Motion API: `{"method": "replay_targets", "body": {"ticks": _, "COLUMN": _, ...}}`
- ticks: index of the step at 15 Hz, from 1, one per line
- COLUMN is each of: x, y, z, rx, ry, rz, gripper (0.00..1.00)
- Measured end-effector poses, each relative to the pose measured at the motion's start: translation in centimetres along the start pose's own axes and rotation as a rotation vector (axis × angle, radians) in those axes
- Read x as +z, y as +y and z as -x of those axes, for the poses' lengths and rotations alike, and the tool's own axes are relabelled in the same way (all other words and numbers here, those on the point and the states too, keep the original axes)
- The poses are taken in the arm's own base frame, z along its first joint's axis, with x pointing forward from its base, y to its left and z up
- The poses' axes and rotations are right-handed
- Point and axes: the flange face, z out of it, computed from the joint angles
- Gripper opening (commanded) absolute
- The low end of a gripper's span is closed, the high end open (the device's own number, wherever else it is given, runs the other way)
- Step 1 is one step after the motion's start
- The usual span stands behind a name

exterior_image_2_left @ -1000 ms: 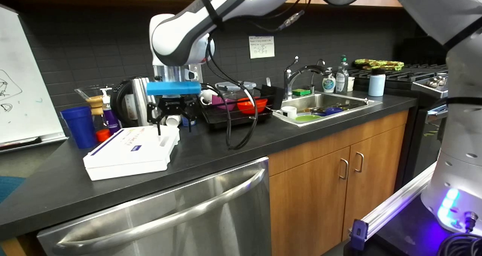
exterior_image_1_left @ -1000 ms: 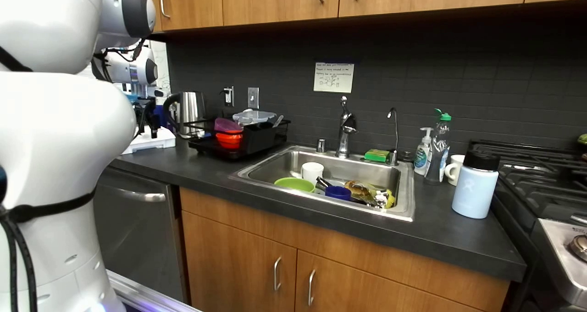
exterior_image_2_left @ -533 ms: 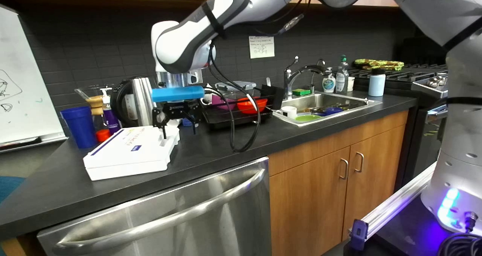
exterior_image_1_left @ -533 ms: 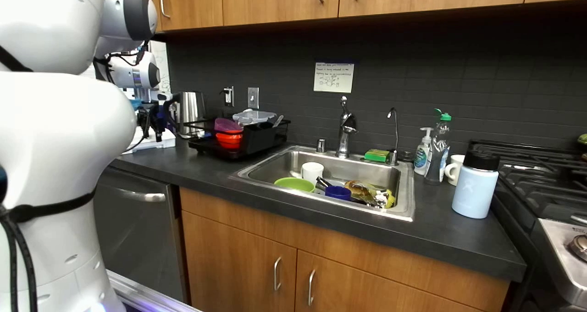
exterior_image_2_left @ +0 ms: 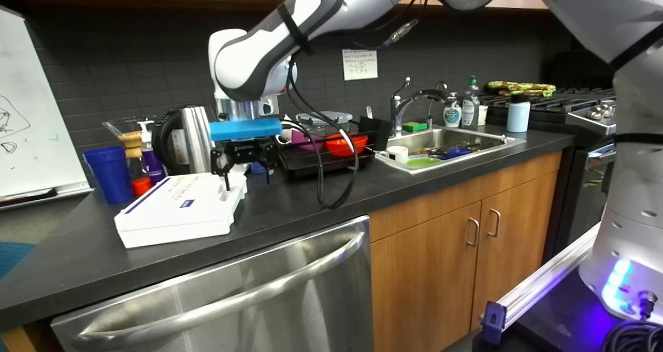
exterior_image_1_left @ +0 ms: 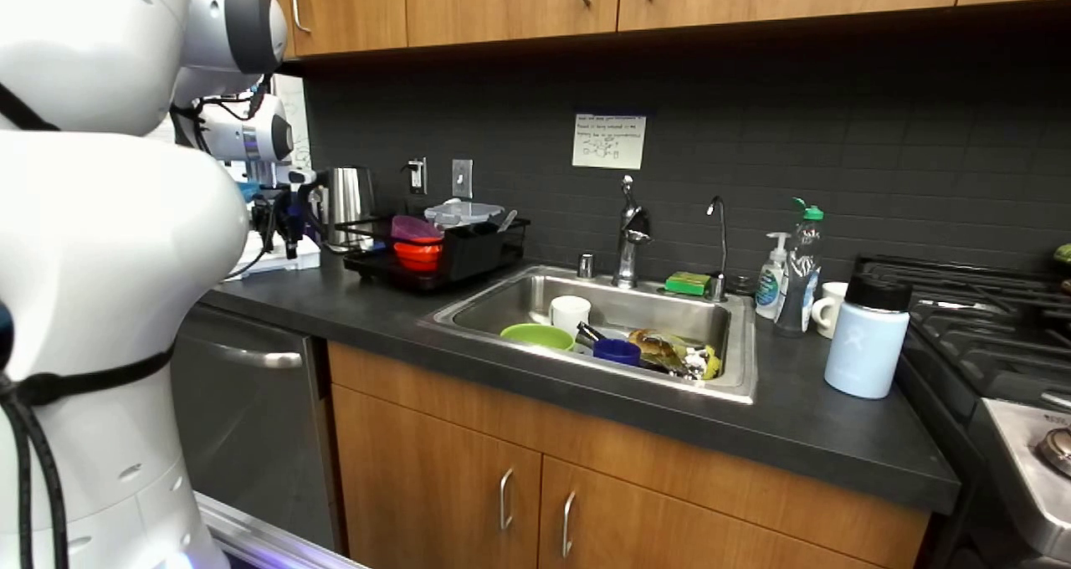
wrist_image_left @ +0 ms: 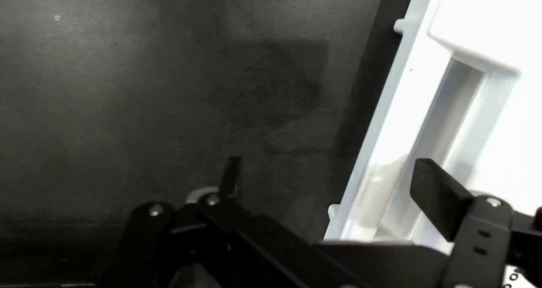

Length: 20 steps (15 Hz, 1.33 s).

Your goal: Lift the lid off the white boxed case and place it on the kitchen counter

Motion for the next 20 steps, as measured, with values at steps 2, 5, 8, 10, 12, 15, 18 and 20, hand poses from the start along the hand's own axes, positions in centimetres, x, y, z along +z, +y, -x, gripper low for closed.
{"method": "replay_targets", "body": {"ticks": 2, "x": 0.1, "y": -0.1, "z": 0.1, "rx": -0.002, "ry": -0.001, "rz": 0.001, "gripper": 0.89}}
{"method": "replay_targets", "body": {"ticks": 5, "x": 0.3, "y": -0.3, "z": 0.4, "rx": -0.007, "ry": -0.004, "rz": 0.003, "gripper": 0.89}}
{"method": "replay_targets", "body": {"ticks": 8, "x": 0.5, "y": -0.5, "z": 0.7, "rx": -0.013, "ry": -0.005, "rz": 0.004, "gripper": 0.90}}
{"method": "replay_targets", "body": {"ticks": 10, "x": 0.5, "y": -0.7, "z": 0.9, "rx": -0.016, "ry": -0.006, "rz": 0.005, "gripper": 0.88}}
{"method": "replay_targets", "body": {"ticks": 12, "x": 0.6, "y": -0.8, "z": 1.0, "rx": -0.019, "ry": -0.005, "rz": 0.006, "gripper": 0.86}}
{"method": "replay_targets", "body": {"ticks": 15, "x": 0.6, "y": -1.0, "z": 1.3, "rx": -0.025, "ry": -0.004, "rz": 0.006, "gripper": 0.85}}
{"method": "replay_targets", "body": {"ticks": 18, "x": 0.8, "y": -1.2, "z": 1.5, "rx": -0.029, "ry": -0.005, "rz": 0.008, "gripper": 0.88}}
{"method": "replay_targets", "body": {"ticks": 20, "x": 1.0, "y": -1.2, "z": 1.6, "rx": -0.030, "ry": -0.008, "rz": 0.011, "gripper": 0.82}}
